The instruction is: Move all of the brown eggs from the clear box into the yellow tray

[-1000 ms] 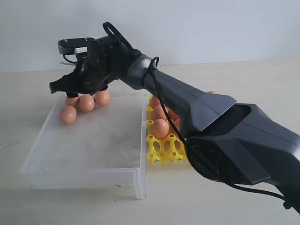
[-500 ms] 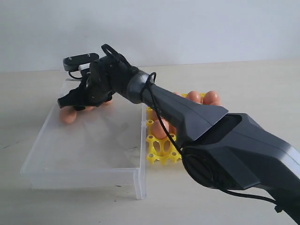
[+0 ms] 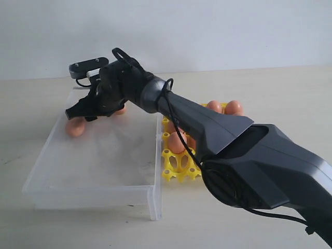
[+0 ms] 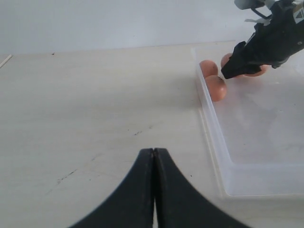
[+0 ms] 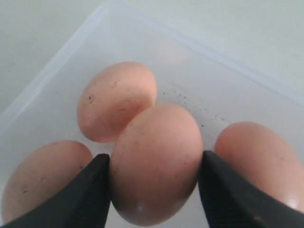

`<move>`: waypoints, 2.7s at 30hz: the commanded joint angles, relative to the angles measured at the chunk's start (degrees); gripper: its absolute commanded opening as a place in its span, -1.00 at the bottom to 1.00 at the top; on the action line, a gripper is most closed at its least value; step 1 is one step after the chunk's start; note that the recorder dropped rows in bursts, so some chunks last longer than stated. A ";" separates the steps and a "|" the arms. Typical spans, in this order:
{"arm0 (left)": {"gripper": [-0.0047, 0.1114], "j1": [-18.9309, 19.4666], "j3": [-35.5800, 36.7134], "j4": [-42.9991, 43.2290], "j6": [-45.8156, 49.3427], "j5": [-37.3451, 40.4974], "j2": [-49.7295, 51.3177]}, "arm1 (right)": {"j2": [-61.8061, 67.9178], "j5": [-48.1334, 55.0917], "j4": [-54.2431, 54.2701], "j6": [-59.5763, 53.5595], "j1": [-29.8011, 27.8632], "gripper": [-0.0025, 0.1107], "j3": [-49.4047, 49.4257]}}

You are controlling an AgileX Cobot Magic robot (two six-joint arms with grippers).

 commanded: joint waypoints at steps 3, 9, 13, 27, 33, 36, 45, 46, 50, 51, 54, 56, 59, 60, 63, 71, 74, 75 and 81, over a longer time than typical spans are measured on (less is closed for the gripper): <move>-0.92 -0.27 -0.23 -0.21 0.31 -0.50 -0.13 | -3.83 7.08 4.53 -8.28 0.62 -0.96 -0.33; -0.92 -0.27 -0.23 -0.21 0.31 -0.50 -0.13 | -8.35 15.81 6.19 -11.52 1.24 -0.96 -0.33; -0.92 -0.27 -0.23 -0.21 0.31 -0.50 -0.13 | -12.83 18.72 6.28 -10.37 1.24 -0.96 -0.22; -0.92 -0.27 -0.23 -0.21 0.31 -0.50 -0.13 | -29.49 8.90 5.68 -18.18 3.57 -0.96 22.30; -0.92 -0.27 -0.23 -0.21 0.31 -0.50 -0.13 | -48.79 -8.69 2.54 -20.07 2.74 -0.96 58.05; -0.92 -0.27 -0.23 -0.21 0.31 -0.50 -0.13 | -60.34 -35.46 1.43 -19.56 2.02 -0.96 82.37; -0.92 -0.27 -0.23 -0.21 0.31 -0.50 -0.13 | -68.76 -71.77 2.86 -19.10 -1.72 -0.96 116.36; -0.92 -0.27 -0.23 -0.21 0.31 -0.50 -0.13 | -68.64 -73.13 3.71 -19.10 -2.24 -0.96 117.70; -0.92 -0.27 -0.23 -0.21 0.31 -0.50 -0.13 | -68.22 -77.55 5.01 -18.43 -4.65 -0.96 121.53; -0.92 -0.27 -0.23 -0.21 0.31 -0.50 -0.13 | -66.94 -78.40 4.90 -16.67 -5.82 -0.96 122.01; -0.92 -0.27 -0.23 -0.21 0.31 -0.50 -0.13 | -64.37 -79.33 4.90 -15.05 -6.52 -0.96 121.90; -0.92 -0.27 -0.23 -0.21 0.31 -0.50 -0.13 | -62.73 -80.27 4.90 -14.93 -6.52 -0.96 121.90; -0.92 -0.27 -0.23 -0.21 0.31 -0.50 -0.13 | -61.09 -80.37 4.50 -13.52 -6.52 -0.96 121.90; -0.92 -0.27 -0.23 -0.21 0.31 -0.50 -0.13 | -60.74 -80.37 4.37 -13.18 -6.40 -0.96 121.90; -0.92 -0.27 -0.23 -0.21 0.31 -0.50 -0.13 | -59.73 -81.06 2.89 -9.17 -6.41 -0.96 121.77; -0.92 -0.27 -0.23 -0.21 0.42 -0.50 -0.13 | -56.87 -80.92 -3.46 -2.95 -6.41 -0.92 119.59; -0.92 -0.27 -0.23 -0.21 0.42 -0.50 -0.13 | -56.76 -80.80 -5.04 -0.59 -6.41 -0.72 119.59; -0.92 -0.27 -0.23 -0.21 0.42 -0.50 -0.13 | -56.76 -80.80 -5.27 -0.08 -6.41 -0.61 119.59; -0.92 -0.27 -0.23 -0.21 0.42 -0.50 -0.13 | -56.76 -80.80 -5.59 -0.07 -6.41 -0.02 119.59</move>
